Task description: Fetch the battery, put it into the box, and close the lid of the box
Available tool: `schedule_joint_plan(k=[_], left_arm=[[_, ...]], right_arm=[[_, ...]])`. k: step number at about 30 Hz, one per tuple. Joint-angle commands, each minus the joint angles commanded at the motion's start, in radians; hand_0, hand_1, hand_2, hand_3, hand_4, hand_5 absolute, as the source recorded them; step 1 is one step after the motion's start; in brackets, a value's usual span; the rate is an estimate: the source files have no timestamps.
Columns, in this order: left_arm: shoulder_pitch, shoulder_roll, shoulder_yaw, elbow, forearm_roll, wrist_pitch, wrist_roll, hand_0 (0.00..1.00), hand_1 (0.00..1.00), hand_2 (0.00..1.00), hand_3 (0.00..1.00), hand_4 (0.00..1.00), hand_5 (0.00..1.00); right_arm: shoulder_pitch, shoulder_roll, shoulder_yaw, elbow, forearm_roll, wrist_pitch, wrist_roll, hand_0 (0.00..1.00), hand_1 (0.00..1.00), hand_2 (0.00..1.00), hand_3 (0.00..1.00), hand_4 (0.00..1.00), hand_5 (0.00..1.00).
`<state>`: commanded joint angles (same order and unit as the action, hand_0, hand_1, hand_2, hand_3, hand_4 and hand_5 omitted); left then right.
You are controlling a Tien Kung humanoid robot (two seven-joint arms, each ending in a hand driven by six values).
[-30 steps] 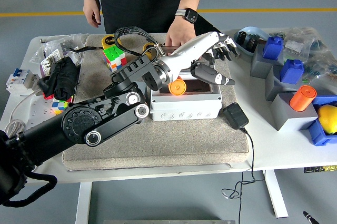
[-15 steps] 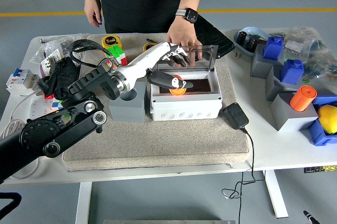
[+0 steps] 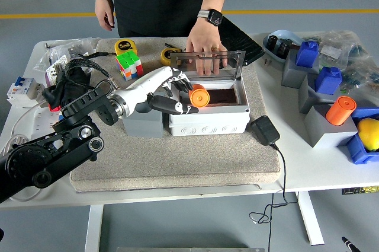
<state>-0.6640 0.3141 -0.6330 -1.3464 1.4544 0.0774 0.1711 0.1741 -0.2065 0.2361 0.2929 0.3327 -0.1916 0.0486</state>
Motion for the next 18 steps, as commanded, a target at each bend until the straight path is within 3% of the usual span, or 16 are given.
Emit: schedule_joint_plan(k=[3,7,18], left_arm=[[-0.014,-0.016,0.017,-0.002,-0.005,-0.003,0.003,0.398,0.599,0.588,0.538,0.998,0.408],[-0.04,-0.058,0.05,0.005,-0.015,-0.011,0.014,0.398,0.599,0.588,0.538,0.998,0.408],[-0.135,-0.225,0.118,0.116,-0.097,0.017,-0.02,0.396,0.605,0.596,0.551,0.998,0.409]], right_arm=[[0.0,0.0,-0.004,0.0,0.002,0.001,-0.001,0.707,0.685,0.683,0.59,0.98,0.484],[-0.001,0.001,-0.006,0.0,0.005,0.003,-0.001,0.707,0.685,0.683,0.59,0.98,0.484],[0.006,0.001,-0.022,0.002,0.009,0.002,0.0,0.707,0.685,0.683,0.589,0.979,0.482]])
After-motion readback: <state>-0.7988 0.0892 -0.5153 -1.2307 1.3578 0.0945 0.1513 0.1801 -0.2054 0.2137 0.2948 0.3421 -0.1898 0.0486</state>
